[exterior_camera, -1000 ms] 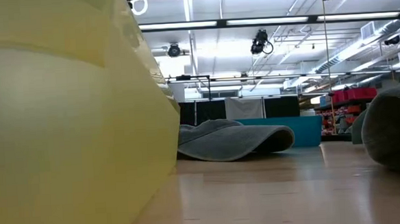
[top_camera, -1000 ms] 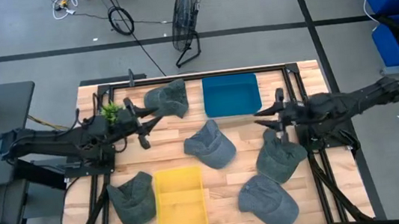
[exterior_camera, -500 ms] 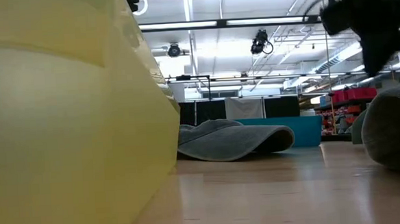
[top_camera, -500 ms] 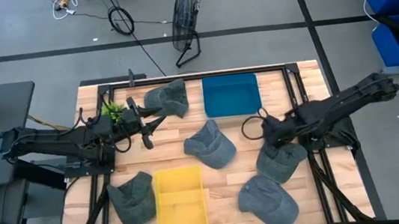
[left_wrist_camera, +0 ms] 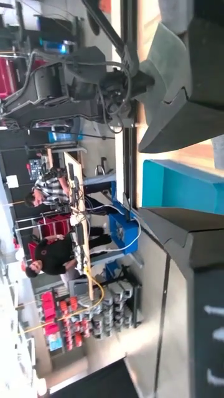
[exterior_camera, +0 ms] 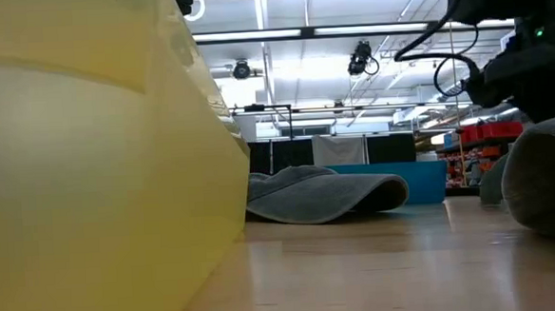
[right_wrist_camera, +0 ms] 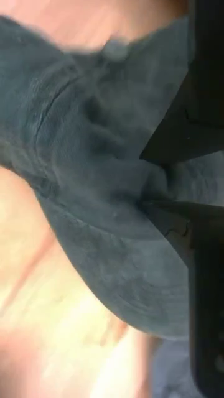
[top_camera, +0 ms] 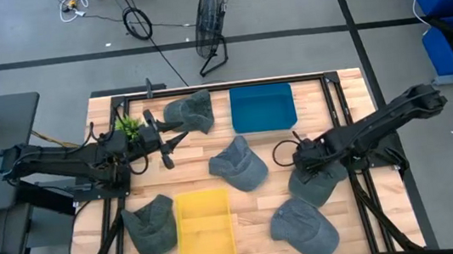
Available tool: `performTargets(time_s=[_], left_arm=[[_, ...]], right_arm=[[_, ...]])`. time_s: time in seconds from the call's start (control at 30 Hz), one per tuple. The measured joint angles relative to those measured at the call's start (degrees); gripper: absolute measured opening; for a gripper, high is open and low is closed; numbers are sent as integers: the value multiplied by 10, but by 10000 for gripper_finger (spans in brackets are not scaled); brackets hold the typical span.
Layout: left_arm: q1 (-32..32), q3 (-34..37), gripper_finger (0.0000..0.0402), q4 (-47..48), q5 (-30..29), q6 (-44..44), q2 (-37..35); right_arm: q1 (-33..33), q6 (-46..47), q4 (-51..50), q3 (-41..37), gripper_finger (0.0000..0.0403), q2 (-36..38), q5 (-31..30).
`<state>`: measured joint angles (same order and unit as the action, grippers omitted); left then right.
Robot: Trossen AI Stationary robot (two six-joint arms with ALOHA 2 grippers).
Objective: Pick & Place hat
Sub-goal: Put the bottom right dark gray cap into the blue bin
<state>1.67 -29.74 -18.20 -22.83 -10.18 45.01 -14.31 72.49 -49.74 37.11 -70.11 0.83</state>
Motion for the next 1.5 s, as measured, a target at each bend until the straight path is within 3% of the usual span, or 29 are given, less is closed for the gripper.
performTargets(time_s=[0.17,0.33,0.47,0.6,0.87,1.1,1.2,1.37,1.5], left_arm=[[0,0,156,-9,0,-28,0],[0,0,156,-9,0,-44,0],[0,0,156,-9,0,-46,0],[0,0,156,-9,0,-46,0],[0,0,156,-11,0,-44,0],[0,0,156,-11,0,-34,0],[0,0,156,-11,0,-20,0],[0,0,156,-11,0,8,0],[0,0,156,-11,0,21,0]], right_arm=[[0,6,96,-48,89,-1,-18],[0,5,102,-58,14,0,-11],[0,-4,85,-29,13,4,-5],[0,-59,35,48,5,5,-35],[0,-165,-116,263,3,6,-227],[18,-261,-111,349,4,7,-596],[50,-259,-88,340,4,7,-690],[125,-210,11,282,4,-10,-708],[193,-220,136,228,4,-48,-630]])
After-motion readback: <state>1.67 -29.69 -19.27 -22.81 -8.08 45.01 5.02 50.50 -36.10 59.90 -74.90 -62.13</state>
